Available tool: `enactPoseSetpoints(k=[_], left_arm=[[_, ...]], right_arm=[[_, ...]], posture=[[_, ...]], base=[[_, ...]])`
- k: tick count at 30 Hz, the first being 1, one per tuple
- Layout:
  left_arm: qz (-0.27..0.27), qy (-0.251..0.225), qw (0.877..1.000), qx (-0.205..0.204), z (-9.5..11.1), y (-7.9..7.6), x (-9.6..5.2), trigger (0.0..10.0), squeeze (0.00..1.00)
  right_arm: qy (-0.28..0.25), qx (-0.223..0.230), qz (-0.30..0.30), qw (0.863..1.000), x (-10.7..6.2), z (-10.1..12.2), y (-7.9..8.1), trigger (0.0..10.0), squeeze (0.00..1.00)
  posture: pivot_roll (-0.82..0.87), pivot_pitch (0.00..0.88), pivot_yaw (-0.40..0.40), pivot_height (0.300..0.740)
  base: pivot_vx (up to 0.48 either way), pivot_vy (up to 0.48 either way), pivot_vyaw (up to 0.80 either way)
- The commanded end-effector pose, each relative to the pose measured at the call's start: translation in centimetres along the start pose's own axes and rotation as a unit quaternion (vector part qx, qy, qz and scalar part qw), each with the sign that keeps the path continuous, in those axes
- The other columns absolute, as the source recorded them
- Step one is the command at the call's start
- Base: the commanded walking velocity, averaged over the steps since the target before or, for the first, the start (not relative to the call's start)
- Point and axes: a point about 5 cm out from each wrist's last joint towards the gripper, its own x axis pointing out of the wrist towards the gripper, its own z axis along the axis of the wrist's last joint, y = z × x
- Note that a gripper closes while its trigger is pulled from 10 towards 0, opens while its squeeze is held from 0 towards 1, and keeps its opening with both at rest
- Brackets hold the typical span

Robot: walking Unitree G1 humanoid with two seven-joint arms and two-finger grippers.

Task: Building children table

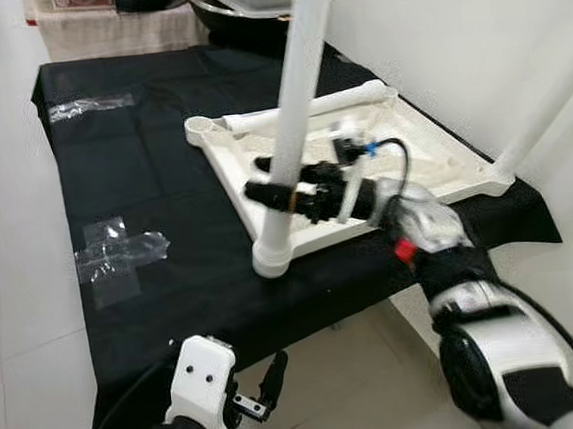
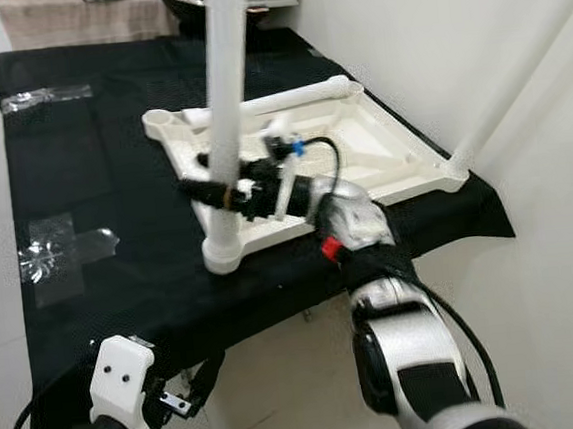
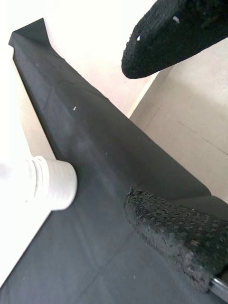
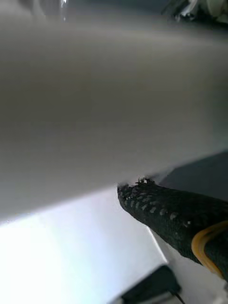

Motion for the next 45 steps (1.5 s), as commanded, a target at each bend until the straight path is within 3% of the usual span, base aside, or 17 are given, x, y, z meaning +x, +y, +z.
enactPoseSetpoints(k=[1, 2, 3, 4, 15, 16, 20, 22, 24, 28, 32, 33, 34, 35, 40, 41, 45], left_arm=[[-0.005, 0.005, 1.0, -0.007, -0.2, -0.4, -0.1, 10.0, 0.0], [-0.005, 0.005, 1.0, -0.007, -0.2, -0.4, -0.1, 10.0, 0.0], [-0.005, 0.006, 1.0, -0.008, -0.2, -0.4, -0.1, 10.0, 0.0], [-0.006, 0.006, 1.0, -0.008, -0.2, -0.5, -0.1, 10.0, 0.0], [-0.006, 0.007, 1.0, -0.011, -0.3, -0.5, -0.2, 10.0, 0.0], [-0.006, 0.007, 1.0, -0.012, -0.3, -0.5, -0.2, 10.0, 0.0], [-0.007, 0.008, 1.0, -0.012, -0.4, -0.4, -0.1, 10.0, 0.0], [-0.008, 0.008, 1.0, -0.011, -0.4, -0.4, -0.1, 10.0, 0.0], [-0.009, 0.007, 1.0, -0.008, -0.4, -0.4, -0.1, 10.0, 0.0], [-0.009, 0.008, 1.0, -0.005, -0.5, -0.4, 0.0, 10.0, 0.0], [-0.008, 0.008, 1.0, -0.004, -0.5, -0.4, -0.1, 10.0, 0.0], [-0.008, 0.009, 1.0, -0.004, -0.5, -0.4, -0.1, 10.0, 0.0], [-0.009, 0.009, 1.0, -0.004, -0.5, -0.4, -0.1, 10.0, 0.0], [-0.008, 0.009, 1.0, -0.004, -0.6, -0.4, -0.1, 10.0, 0.0], [-0.008, 0.009, 1.0, -0.005, -0.5, -0.3, -0.1, 10.0, 0.0], [-0.008, 0.009, 1.0, -0.006, -0.5, -0.3, 0.0, 10.0, 0.0], [-0.007, 0.008, 1.0, -0.006, -0.5, -0.3, 0.0, 10.0, 0.0]], right_arm=[[0.022, -0.006, 0.014, 1.0, 0.6, -0.7, 0.2, 10.0, 0.0], [0.015, -0.002, 0.008, 1.0, 0.9, -0.5, 0.2, 5.8, 0.0], [0.01, 0.002, 0.006, 1.0, 1.0, -0.3, 0.1, 5.8, 0.0], [0.001, 0.006, 0.002, 1.0, 1.2, -0.2, 0.1, 0.0, 0.0], [-0.069, -0.01, -0.219, 0.973, 0.8, 0.1, -1.6, 0.0, 0.0], [-0.072, -0.012, -0.334, 0.94, 0.0, -0.2, -2.3, 0.0, 0.0], [-0.055, -0.028, -0.433, 0.9, -0.8, -0.6, -2.9, 0.0, 0.0], [-0.026, -0.018, -0.607, 0.794, -3.1, -1.7, -3.3, 0.0, 0.0], [-0.019, 0.0, -0.693, 0.721, -4.3, -2.6, -2.9, 0.0, 0.0], [-0.038, 0.02, -0.733, 0.678, -3.7, -3.2, -1.7, 0.0, 0.0], [-0.05, 0.032, -0.729, 0.682, -2.8, -3.4, -1.2, 0.0, 0.0], [-0.071, 0.034, -0.704, 0.705, -1.7, -3.0, -1.0, 10.0, 0.0], [-0.085, 0.034, -0.687, 0.721, -0.9, -2.8, -0.8, 10.0, 0.0], [-0.102, 0.03, -0.66, 0.744, -0.2, -2.3, -0.7, 10.0, 1.0], [-0.125, 0.006, -0.638, 0.76, 0.0, -1.2, -0.7, 10.0, 1.0], [-0.131, -0.004, -0.637, 0.759, -1.0, -0.6, -1.1, 10.0, 0.0], [-0.163, 0.006, -0.574, 0.803, -2.1, 0.3, -1.9, 10.0, 0.0]], posture=[[0.17, 0.111, -0.182, 0.74], [0.17, 0.111, -0.182, 0.74], [0.17, 0.111, -0.182, 0.74], [0.17, 0.115, -0.185, 0.74], [0.16, 0.114, -0.184, 0.74], [0.16, 0.109, -0.181, 0.74], [0.15, 0.107, -0.176, 0.74], [0.15, 0.101, -0.177, 0.74], [0.16, 0.094, -0.18, 0.74], [0.17, 0.086, -0.178, 0.74], [0.17, 0.084, -0.177, 0.74], [0.17, 0.082, -0.177, 0.74], [0.17, 0.082, -0.177, 0.74], [0.16, 0.082, -0.174, 0.74], [0.16, 0.087, -0.177, 0.74], [0.16, 0.09, -0.179, 0.74], [0.16, 0.091, -0.178, 0.74]], base=[[0.0, 0.0, 0.0], [0.0, 0.0, 0.0], [0.0, 0.0, 0.0], [0.0, 0.0, 0.0], [0.0, 0.0, 0.0], [0.0, 0.0, 0.0], [0.0, 0.0, 0.0], [0.0, 0.0, 0.0], [0.0, 0.0, 0.0], [0.0, 0.0, 0.0], [0.0, 0.0, 0.0], [0.0, 0.0, 0.0], [0.0, 0.0, 0.0], [0.0, 0.0, 0.0], [0.0, 0.0, 0.0], [0.0, 0.0, 0.0], [0.0, 0.0, 0.0]])
